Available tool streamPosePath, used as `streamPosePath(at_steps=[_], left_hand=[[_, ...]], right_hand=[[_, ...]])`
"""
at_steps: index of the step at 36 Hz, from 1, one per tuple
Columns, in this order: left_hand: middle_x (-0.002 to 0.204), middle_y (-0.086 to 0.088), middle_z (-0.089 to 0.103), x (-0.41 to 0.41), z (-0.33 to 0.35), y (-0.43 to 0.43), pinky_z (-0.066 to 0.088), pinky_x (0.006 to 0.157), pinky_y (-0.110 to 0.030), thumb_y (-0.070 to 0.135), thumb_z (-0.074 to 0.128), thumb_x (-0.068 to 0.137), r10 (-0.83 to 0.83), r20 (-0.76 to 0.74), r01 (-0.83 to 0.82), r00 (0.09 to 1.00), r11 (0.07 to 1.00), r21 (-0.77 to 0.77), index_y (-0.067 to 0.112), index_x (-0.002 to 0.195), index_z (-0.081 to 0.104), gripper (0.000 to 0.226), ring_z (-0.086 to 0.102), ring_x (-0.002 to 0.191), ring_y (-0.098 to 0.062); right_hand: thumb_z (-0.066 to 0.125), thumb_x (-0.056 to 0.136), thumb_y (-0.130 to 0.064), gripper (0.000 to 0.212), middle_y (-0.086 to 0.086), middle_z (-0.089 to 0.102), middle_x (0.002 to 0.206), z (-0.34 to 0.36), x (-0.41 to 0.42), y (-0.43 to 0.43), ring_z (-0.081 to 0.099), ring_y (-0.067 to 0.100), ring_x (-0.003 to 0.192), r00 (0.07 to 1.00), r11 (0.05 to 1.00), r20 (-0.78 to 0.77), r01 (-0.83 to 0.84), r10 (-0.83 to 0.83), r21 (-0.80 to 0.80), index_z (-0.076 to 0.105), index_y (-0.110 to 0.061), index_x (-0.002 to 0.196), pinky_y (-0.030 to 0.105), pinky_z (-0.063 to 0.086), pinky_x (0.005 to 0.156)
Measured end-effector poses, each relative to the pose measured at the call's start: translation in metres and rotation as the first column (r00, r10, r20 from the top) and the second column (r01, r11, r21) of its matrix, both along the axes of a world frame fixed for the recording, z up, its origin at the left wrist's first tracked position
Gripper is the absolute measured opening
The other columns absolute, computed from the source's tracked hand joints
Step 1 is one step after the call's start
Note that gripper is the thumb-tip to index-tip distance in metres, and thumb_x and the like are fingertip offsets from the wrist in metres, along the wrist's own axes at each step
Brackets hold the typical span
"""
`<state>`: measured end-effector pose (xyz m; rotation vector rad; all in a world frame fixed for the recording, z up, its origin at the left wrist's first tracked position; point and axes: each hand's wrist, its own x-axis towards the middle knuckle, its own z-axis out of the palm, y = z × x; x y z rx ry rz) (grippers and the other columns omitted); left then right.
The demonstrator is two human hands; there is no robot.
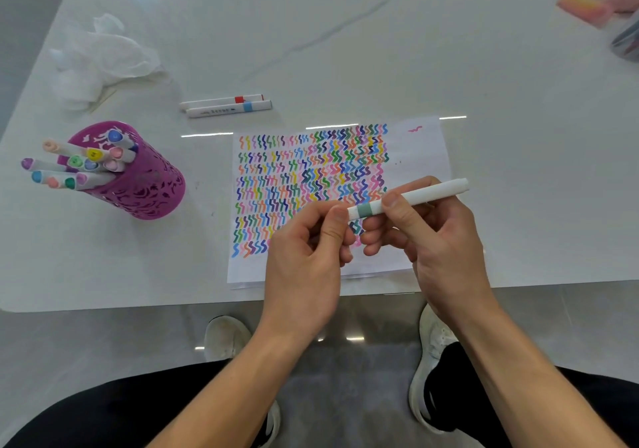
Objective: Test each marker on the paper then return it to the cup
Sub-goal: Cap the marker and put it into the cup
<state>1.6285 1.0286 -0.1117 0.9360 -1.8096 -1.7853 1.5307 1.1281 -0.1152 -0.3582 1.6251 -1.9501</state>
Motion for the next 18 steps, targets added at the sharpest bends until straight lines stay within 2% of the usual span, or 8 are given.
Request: streamPosePath(at_steps=[7, 11, 15, 18], left_hand=[[0.066, 0.009, 0.063, -0.004, 0.008, -0.008, 0.049, 0.060, -0.015, 0.022, 0.063, 0.097, 0.014, -0.065, -0.011, 0.998, 0.999, 0.041, 0.015, 0.089, 0.069, 0.012, 0.059, 0.060, -0.007], [0.076, 0.008, 0.071, -0.003, 0.011, -0.012, 0.052, 0.065, -0.017, 0.016, 0.069, 0.093, -0.008, -0.091, 0.013, 0.996, 0.998, 0.054, 0.011, 0.096, 0.070, 0.006, 0.065, 0.065, -0.006], [0.080, 0.003, 0.073, -0.001, 0.011, -0.015, 0.055, 0.070, -0.022, 0.017, 0.072, 0.091, -0.003, -0.092, 0.010, 0.996, 0.998, 0.068, 0.012, 0.097, 0.072, 0.007, 0.068, 0.071, -0.011], [0.083, -0.006, 0.073, -0.001, 0.014, -0.016, 0.058, 0.072, -0.031, 0.015, 0.073, 0.090, 0.013, -0.112, -0.008, 0.994, 0.999, 0.047, 0.011, 0.095, 0.072, 0.006, 0.070, 0.077, -0.023]], right_hand=[[0.071, 0.090, -0.030, 0.025, 0.015, 0.075, 0.080, 0.001, 0.002, -0.005, 0.073, 0.031, 0.070, 0.999, 0.999, 0.037, -0.031, 0.032, -0.040, 0.066, -0.007, 0.098, 0.035, 0.060, 0.067], [0.073, 0.087, -0.031, 0.023, 0.014, 0.076, 0.082, 0.002, 0.000, -0.005, 0.073, 0.029, 0.072, 0.999, 0.999, 0.025, -0.034, 0.035, -0.040, 0.070, -0.011, 0.097, 0.033, 0.060, 0.069], [0.072, 0.085, -0.025, 0.019, 0.013, 0.076, 0.082, 0.004, -0.004, -0.003, 0.073, 0.027, 0.070, 0.999, 0.999, 0.020, -0.037, 0.037, -0.024, 0.072, -0.010, 0.097, 0.032, 0.059, 0.068], [0.074, 0.081, -0.029, 0.028, 0.010, 0.076, 0.078, 0.005, -0.006, -0.002, 0.071, 0.026, 0.068, 0.999, 1.000, 0.028, -0.018, 0.018, 0.003, 0.072, -0.009, 0.101, 0.032, 0.058, 0.064]])
